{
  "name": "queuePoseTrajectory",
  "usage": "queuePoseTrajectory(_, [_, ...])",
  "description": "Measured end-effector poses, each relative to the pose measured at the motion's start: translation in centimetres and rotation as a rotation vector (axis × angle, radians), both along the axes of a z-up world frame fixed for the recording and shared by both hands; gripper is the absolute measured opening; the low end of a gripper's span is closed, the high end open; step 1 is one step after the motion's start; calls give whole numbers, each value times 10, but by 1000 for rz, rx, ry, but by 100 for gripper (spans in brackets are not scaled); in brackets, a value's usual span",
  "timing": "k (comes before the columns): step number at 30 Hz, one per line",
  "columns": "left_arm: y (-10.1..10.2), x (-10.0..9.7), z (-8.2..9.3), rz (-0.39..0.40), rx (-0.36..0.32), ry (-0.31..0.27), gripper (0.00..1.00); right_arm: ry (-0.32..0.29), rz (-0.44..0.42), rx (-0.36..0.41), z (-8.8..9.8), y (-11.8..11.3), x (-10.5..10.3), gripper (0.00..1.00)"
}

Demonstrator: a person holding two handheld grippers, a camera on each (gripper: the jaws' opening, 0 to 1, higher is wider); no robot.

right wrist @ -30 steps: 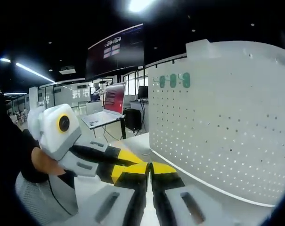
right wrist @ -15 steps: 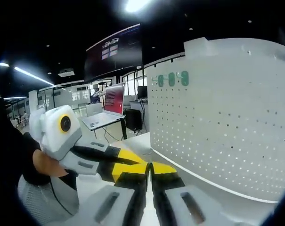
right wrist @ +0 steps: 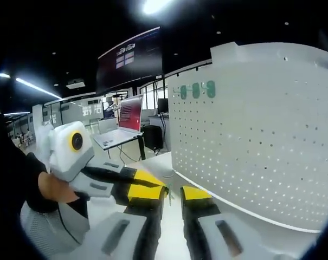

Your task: Insert the hook assembly into the mounting plate slot until the hook locks in place.

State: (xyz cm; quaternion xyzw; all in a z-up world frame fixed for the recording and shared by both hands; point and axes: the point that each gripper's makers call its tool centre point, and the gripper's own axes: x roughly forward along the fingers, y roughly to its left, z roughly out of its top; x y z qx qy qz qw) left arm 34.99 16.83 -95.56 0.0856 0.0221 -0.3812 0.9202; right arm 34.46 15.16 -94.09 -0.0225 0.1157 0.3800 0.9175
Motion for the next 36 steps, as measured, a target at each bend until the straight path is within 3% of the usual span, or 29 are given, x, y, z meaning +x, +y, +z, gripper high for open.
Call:
queuePoseTrajectory(12, [2, 1, -1, 11, -14, 17, 3, -91, 10, -28, 4, -1, -7, 27])
queuePoseTrajectory(28, [3, 2, -4, 19, -28, 40, 3, -85, -14, -19, 0, -14, -12, 41])
queuePoseTrajectory(36, [5, 3, -7, 25, -26, 50, 3, -76, -46, -22, -6, -23, -12, 42])
